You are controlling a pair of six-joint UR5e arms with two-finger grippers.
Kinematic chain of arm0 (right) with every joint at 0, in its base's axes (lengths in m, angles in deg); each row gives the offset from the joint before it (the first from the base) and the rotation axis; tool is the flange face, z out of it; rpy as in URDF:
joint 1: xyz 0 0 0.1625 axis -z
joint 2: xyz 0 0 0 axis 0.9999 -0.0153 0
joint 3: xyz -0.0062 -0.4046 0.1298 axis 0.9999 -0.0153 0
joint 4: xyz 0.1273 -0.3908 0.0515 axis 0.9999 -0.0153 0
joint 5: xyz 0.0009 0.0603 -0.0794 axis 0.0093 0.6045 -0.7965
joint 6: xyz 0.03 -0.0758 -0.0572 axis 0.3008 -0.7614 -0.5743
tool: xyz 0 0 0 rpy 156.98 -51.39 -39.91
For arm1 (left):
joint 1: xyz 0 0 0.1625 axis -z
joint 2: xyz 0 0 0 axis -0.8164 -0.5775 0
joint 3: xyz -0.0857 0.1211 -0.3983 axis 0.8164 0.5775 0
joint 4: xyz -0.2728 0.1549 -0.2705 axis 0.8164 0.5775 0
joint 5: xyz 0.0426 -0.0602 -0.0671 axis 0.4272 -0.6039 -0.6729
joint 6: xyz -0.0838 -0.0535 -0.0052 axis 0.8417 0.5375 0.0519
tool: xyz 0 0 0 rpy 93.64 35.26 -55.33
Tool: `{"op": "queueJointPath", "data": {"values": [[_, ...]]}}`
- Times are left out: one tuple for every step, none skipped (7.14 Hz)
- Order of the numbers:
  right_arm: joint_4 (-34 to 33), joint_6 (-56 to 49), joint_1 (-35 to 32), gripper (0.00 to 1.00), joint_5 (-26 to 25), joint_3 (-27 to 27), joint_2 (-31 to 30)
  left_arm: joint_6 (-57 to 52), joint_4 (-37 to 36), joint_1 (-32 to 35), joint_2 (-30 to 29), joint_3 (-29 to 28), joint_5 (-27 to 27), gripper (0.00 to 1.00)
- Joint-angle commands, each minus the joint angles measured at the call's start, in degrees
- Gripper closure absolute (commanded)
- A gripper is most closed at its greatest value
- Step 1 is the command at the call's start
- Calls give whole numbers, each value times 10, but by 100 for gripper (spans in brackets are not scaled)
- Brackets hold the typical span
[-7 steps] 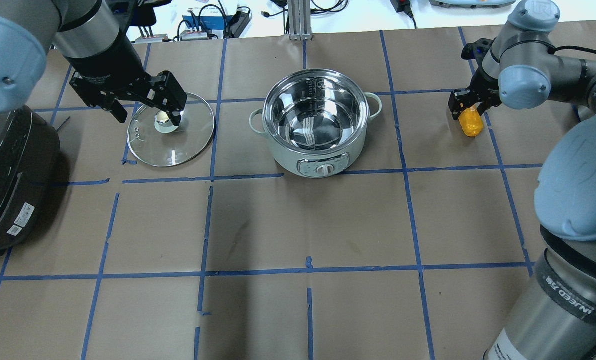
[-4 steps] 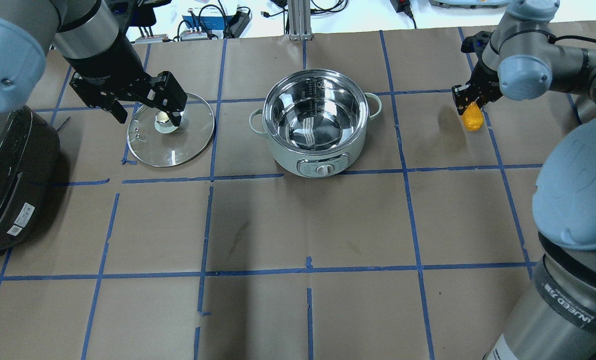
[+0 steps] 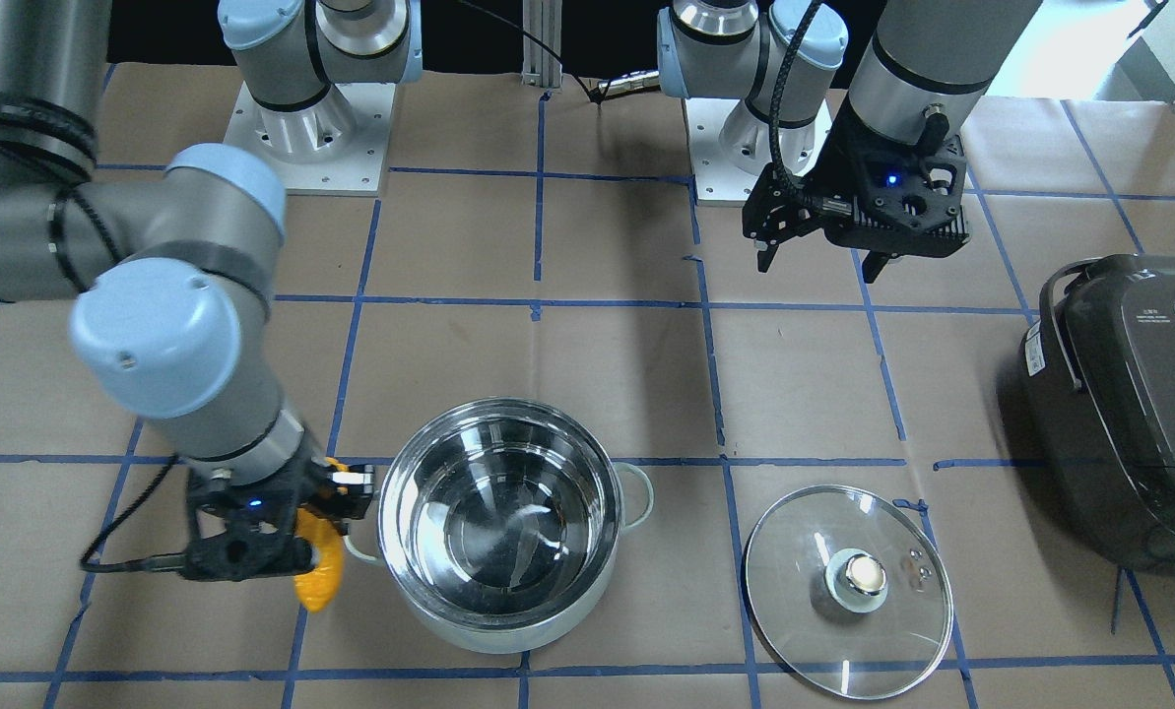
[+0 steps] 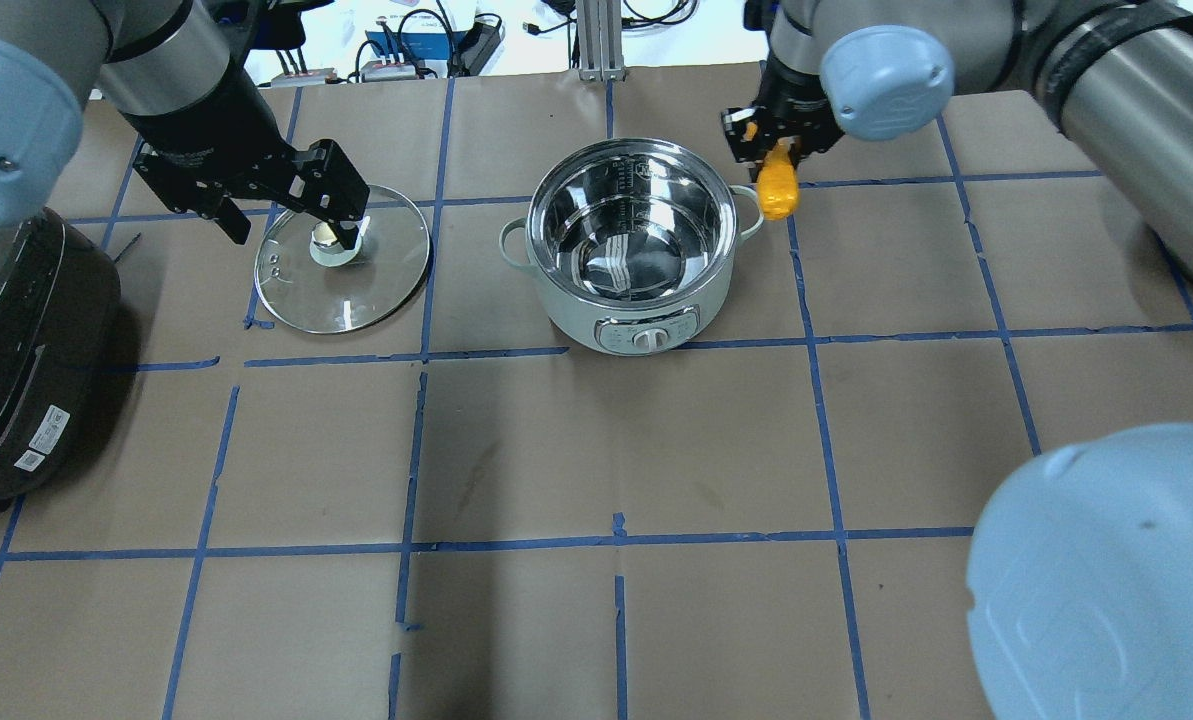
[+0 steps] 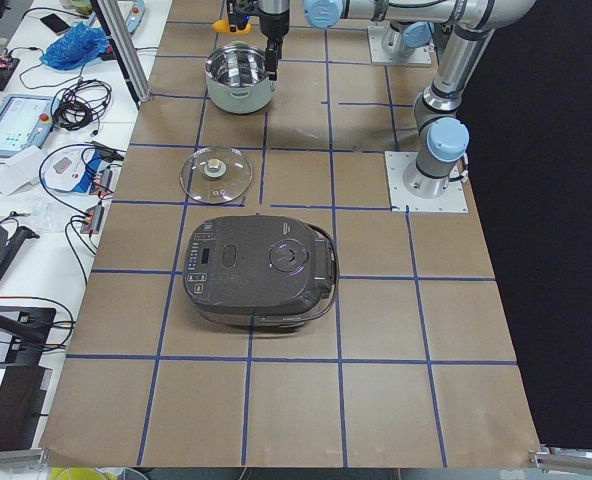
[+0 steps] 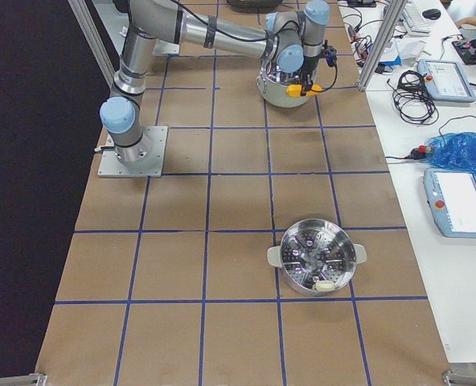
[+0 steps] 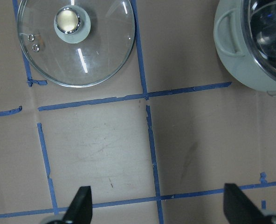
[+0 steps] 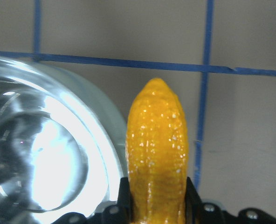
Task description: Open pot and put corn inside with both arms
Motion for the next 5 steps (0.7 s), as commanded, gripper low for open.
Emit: {"op": "queueJointPath", "data": {"values": [[-37, 134, -75, 95, 12, 0, 19, -1, -1, -2, 1, 0, 0, 0], [-55, 136, -88, 95, 7, 1, 35, -1, -1, -2, 1, 1, 0, 0], [-71, 137, -91, 95, 13, 1, 50, -1, -1, -3, -1, 1, 0, 0], [-75, 135, -94, 95, 14, 4, 56, 1, -1, -3, -2, 1, 1, 0], [-97, 134, -93, 94, 14, 18, 67, -9, -5, -8, -3, 1, 0, 0]]}}
